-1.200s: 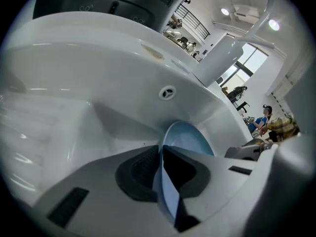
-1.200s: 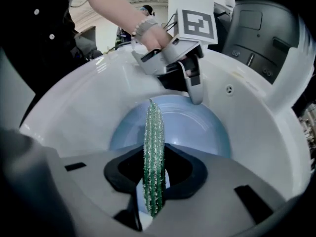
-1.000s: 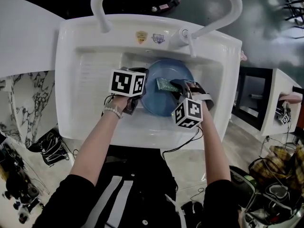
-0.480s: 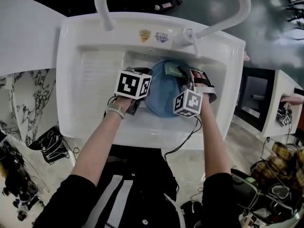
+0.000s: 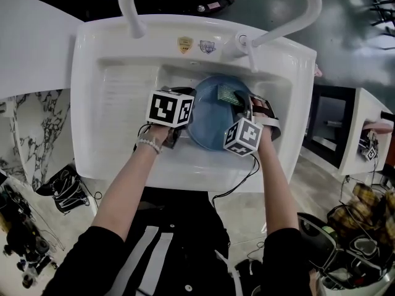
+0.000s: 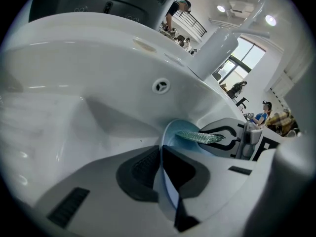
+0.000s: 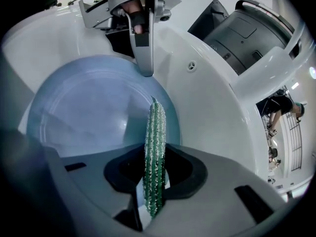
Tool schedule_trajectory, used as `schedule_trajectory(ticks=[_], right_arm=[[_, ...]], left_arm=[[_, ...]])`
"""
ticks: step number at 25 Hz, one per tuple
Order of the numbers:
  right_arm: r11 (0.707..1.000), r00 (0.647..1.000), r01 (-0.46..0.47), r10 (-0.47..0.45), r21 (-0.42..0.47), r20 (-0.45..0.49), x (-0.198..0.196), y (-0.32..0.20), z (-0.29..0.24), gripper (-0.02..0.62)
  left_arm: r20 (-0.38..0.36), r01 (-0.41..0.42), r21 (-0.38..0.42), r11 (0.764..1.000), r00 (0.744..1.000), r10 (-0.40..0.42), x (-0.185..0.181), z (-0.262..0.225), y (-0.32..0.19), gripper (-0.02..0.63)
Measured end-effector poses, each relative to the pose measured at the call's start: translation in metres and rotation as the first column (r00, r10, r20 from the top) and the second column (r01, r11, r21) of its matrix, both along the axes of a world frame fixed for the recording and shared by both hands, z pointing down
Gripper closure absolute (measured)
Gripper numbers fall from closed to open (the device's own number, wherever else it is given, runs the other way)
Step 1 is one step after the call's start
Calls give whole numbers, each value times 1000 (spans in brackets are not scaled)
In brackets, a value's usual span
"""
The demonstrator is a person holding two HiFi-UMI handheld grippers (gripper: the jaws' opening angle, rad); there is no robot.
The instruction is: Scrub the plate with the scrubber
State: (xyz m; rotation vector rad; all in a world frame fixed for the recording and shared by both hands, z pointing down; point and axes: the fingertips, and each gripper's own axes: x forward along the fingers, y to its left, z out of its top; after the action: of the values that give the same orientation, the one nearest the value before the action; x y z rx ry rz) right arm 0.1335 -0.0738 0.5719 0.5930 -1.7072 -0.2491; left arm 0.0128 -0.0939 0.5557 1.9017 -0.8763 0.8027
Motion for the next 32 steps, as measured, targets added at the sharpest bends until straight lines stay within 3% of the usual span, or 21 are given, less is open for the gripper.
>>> schedule_trajectory(ticks=[10,20,25,32], right_arm=[[992,997,-69,72,-108,23,12,37,1,503],[968,994,-59,79,-245,74,5,79,-4,503],[936,987,-1,58,-353,149,-8,102,-8,503],[863,968,147,-25,-483,250,-33,134,-10,503]], left_arm=[[-13,0,-6,1000,1000,0,3,1,3,584],[-15,9,-13,1000,1000,-9,1,3,3,584],[-11,22,-15,1000,1000,-22,0,3,2,584],[-14,45,-20,999,999,-46,-2,4,-1,584]])
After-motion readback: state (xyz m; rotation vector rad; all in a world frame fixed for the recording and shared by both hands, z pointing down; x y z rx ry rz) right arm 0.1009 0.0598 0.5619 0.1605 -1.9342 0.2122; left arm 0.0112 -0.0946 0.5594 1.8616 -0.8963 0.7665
